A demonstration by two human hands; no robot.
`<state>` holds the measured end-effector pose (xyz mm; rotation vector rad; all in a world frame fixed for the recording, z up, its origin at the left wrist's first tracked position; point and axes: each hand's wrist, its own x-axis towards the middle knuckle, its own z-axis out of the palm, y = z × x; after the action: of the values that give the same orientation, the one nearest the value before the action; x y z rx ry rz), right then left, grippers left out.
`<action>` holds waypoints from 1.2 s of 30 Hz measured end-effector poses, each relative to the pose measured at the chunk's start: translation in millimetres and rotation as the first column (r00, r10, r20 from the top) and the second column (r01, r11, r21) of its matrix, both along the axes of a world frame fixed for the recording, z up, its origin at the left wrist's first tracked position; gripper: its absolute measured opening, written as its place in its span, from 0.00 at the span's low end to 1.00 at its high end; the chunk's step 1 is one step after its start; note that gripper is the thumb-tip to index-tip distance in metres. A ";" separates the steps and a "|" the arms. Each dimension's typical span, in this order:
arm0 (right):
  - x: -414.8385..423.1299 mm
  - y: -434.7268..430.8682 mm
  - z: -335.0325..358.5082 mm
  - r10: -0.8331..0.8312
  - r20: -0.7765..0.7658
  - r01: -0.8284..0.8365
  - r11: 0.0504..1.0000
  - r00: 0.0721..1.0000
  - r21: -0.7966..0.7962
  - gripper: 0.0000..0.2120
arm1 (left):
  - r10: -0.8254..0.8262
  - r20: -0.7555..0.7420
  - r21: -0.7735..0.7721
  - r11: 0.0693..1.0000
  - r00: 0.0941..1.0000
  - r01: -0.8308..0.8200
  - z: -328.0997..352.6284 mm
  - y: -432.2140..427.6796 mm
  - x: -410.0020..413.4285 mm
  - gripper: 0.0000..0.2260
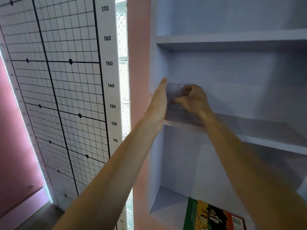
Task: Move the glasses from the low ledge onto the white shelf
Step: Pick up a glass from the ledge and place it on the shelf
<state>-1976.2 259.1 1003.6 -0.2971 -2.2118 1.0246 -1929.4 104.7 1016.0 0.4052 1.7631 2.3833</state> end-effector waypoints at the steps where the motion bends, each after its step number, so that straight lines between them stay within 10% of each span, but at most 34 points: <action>1: -2.6 -2.4 -1.7 -0.001 -0.003 0.001 1.000 1.000 0.005 0.29 | -0.004 -0.028 -0.003 1.000 1.000 0.003 -1.6 -0.5 -1.5 0.22; 10: -7.4 -16.6 -0.6 -0.001 0.002 0.001 1.000 1.000 0.023 0.28 | -0.119 -0.126 -0.009 0.993 0.985 0.119 -3.9 -5.4 -4.9 0.40; 29: -2.6 -27.1 -7.3 -0.229 0.050 0.211 0.949 0.972 0.233 0.38 | -0.180 -0.089 0.052 0.981 0.980 0.185 -14.4 -14.0 -19.7 0.37; 36: 86.2 -27.6 -15.1 -0.192 -0.189 0.185 0.981 0.963 -0.052 0.15 | -0.206 -0.260 -0.012 0.978 0.943 0.211 -27.1 -5.6 -3.5 0.24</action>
<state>-1890.0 231.5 988.6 -0.3979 -1.9532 0.9453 -1932.9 99.1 988.9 0.8970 1.7002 2.2801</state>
